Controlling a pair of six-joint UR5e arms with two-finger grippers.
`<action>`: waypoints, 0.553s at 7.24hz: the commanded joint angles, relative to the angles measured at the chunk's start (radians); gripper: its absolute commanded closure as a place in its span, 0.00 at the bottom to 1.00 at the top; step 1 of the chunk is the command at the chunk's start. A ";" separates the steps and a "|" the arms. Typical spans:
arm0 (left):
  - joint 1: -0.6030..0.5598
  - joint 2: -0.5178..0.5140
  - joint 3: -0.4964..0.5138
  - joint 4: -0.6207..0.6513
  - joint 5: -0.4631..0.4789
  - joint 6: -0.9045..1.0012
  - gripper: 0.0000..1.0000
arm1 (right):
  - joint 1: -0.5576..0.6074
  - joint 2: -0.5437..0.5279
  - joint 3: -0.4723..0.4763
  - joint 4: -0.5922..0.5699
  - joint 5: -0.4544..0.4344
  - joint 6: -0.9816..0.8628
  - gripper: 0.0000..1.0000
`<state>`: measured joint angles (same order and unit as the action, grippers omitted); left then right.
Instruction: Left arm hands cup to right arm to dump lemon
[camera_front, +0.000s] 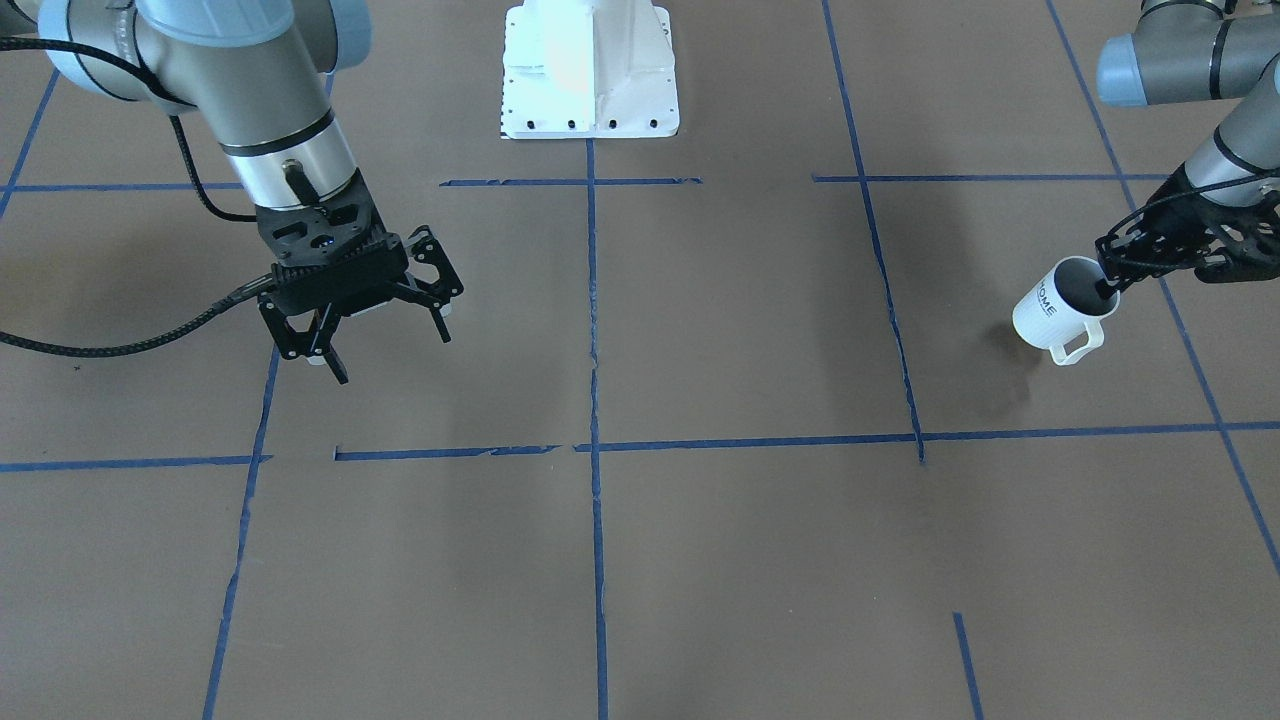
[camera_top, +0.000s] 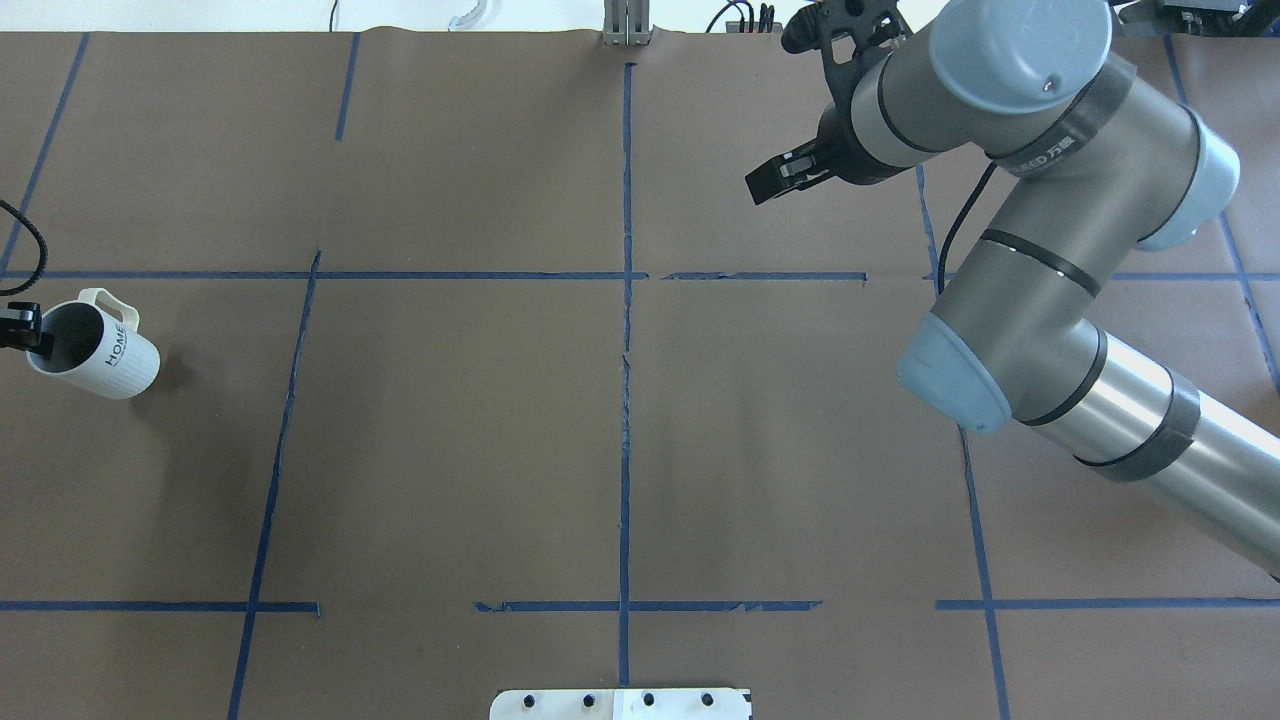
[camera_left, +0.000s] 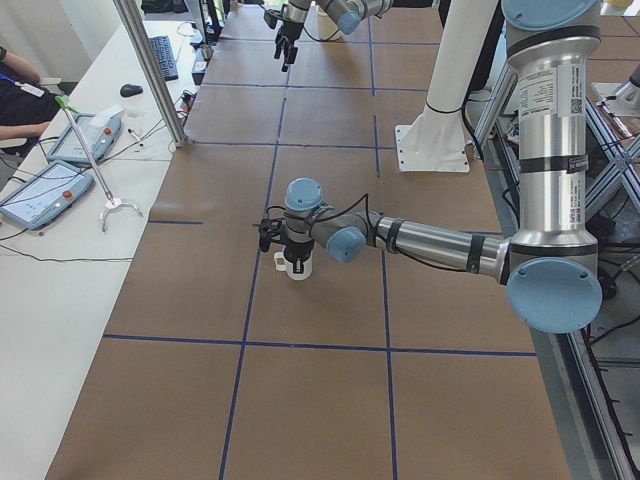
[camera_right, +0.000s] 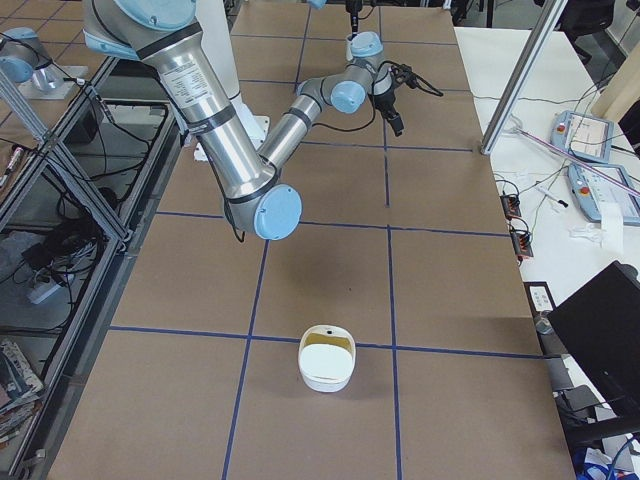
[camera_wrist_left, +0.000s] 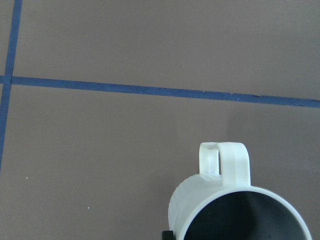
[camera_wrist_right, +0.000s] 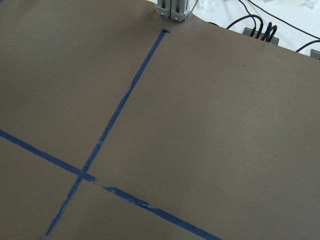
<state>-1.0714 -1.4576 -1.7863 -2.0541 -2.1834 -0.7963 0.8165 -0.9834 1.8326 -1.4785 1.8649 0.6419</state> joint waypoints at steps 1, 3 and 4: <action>0.023 0.006 0.008 -0.008 -0.001 0.000 1.00 | 0.018 -0.003 -0.001 -0.017 0.022 -0.034 0.00; 0.042 0.006 0.010 -0.009 -0.001 -0.001 1.00 | 0.018 -0.003 -0.001 -0.016 0.022 -0.033 0.00; 0.042 0.006 0.010 -0.009 -0.001 -0.001 1.00 | 0.018 -0.003 -0.001 -0.016 0.022 -0.033 0.00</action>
<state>-1.0344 -1.4512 -1.7773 -2.0629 -2.1844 -0.7975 0.8339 -0.9863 1.8316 -1.4940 1.8865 0.6095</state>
